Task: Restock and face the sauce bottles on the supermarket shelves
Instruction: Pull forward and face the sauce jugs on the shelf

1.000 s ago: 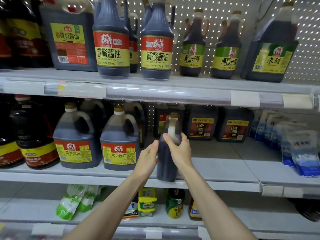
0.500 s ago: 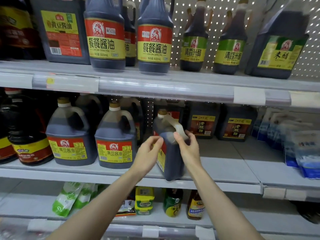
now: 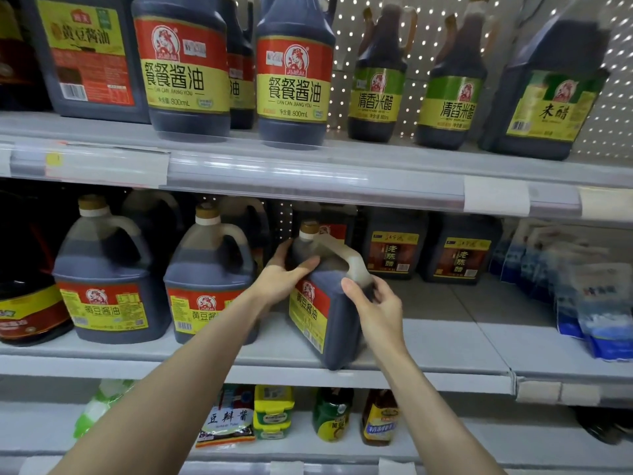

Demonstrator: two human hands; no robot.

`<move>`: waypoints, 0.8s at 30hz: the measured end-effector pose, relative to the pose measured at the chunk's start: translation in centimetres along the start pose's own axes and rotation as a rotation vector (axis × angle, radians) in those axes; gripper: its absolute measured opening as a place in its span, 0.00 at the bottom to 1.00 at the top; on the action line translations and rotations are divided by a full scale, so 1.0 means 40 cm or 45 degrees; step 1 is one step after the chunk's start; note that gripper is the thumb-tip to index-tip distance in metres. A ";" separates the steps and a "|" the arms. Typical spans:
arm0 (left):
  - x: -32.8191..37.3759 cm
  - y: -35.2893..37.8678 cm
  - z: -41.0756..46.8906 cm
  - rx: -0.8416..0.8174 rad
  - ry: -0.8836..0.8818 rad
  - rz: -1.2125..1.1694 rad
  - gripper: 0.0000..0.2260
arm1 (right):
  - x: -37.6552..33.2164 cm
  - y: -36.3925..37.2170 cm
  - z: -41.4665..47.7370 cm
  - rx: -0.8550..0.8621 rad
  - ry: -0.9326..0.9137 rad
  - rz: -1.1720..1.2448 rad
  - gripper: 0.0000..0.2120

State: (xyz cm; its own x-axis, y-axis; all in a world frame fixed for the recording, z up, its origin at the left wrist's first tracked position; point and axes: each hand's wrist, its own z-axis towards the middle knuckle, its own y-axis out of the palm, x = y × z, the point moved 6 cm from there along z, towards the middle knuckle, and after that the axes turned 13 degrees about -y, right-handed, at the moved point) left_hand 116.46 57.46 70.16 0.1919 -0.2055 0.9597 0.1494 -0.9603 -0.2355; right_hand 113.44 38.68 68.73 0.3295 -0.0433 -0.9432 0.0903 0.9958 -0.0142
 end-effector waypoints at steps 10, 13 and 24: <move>-0.024 0.015 -0.040 0.431 0.004 -0.127 0.37 | 0.029 -0.023 0.062 -0.103 0.166 0.045 0.30; -0.030 0.025 -0.071 0.589 -0.035 -0.048 0.38 | 0.029 -0.030 0.064 -0.096 0.196 0.022 0.26; -0.057 0.017 -0.130 0.561 0.010 -0.061 0.30 | 0.023 -0.022 0.051 -0.167 0.177 -0.161 0.23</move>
State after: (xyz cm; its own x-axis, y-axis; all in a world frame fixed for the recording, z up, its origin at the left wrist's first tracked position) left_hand 111.08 56.28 68.62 0.1675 -0.1656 0.9719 0.5575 -0.7972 -0.2319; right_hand 115.59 37.59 68.56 0.1900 -0.1659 -0.9677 -0.0034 0.9855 -0.1697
